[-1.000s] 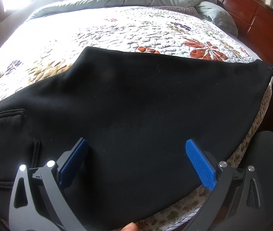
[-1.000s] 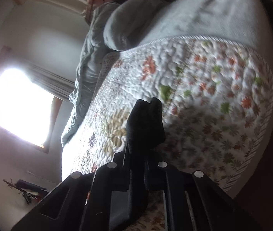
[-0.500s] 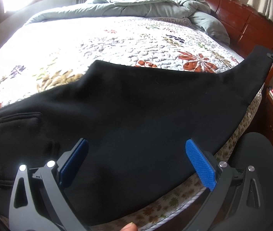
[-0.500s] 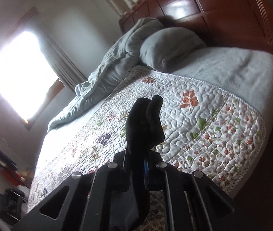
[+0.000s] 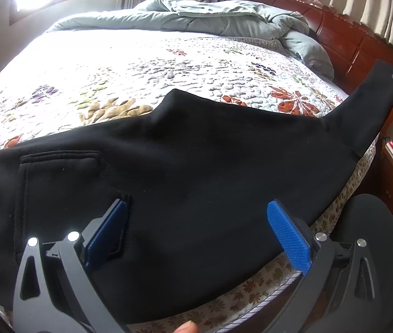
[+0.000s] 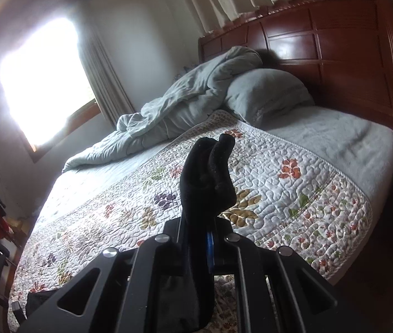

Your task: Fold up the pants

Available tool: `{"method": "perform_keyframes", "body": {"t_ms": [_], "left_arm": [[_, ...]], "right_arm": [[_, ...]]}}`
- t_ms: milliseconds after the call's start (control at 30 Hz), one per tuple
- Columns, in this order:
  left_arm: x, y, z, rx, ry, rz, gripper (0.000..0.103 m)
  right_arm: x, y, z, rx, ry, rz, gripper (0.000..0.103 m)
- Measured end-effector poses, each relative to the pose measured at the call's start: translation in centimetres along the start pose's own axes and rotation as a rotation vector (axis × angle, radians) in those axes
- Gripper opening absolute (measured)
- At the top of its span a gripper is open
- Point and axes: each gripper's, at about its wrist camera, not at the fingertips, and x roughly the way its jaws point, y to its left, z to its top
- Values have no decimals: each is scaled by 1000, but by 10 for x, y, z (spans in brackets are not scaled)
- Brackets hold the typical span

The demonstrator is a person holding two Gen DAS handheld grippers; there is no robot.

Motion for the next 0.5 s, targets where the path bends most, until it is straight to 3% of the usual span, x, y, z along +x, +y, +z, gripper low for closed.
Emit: {"method": "perform_keyframes", "body": {"t_ms": [500], "left_arm": [[-6,12,-4,-35,-25,-18,100]], "right_arm": [[-13,66,-7,-197,-53,-13,9]]}}
